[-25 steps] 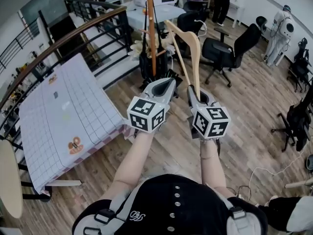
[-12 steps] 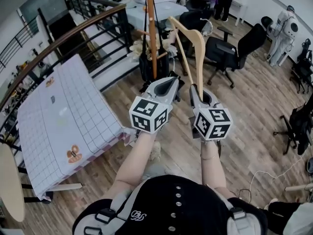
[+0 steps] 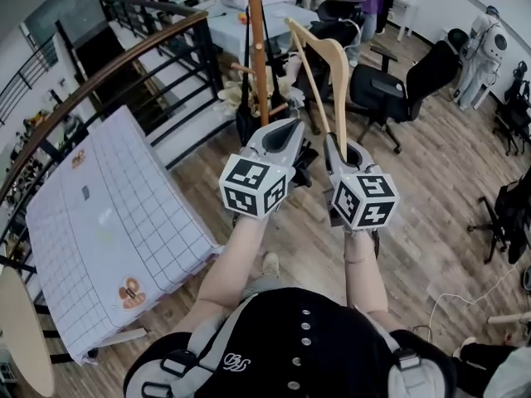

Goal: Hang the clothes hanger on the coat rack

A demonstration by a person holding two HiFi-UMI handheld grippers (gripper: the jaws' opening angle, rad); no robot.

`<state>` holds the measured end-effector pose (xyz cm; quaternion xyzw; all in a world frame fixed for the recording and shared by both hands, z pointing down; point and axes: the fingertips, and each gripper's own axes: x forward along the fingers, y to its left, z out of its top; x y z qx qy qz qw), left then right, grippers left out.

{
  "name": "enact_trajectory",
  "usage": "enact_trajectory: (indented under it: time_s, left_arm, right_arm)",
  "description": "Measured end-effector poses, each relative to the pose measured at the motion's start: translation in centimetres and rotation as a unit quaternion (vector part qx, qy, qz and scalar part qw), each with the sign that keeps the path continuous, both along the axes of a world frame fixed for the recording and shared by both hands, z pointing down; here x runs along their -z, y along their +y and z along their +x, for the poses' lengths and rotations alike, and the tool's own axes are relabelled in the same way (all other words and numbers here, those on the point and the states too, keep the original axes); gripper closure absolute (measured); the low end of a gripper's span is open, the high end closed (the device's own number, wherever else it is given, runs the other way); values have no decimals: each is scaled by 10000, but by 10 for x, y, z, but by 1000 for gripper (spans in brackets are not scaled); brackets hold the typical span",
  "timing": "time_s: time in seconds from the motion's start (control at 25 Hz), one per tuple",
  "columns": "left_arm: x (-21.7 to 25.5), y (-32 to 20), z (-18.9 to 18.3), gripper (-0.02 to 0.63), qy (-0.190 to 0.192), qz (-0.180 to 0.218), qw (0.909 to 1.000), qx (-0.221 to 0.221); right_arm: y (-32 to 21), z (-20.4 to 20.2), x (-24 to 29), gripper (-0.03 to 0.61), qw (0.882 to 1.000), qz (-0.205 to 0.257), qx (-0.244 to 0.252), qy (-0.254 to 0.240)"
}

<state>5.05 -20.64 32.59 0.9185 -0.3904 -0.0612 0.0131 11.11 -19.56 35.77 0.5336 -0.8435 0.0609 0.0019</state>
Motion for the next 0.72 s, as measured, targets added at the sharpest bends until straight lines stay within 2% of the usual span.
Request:
enact_trajectory:
  time_s: [0.48,0.72]
  left_arm:
    - [29,-103,-28,617,79,369,9987,-348]
    - [34,-130,-31,617,-126,590,9976,-355]
  right_arm:
    - [-104,-26,18,583,9994,218,-260,82]
    - [-133,-30,15,583,9990,216,-385,63]
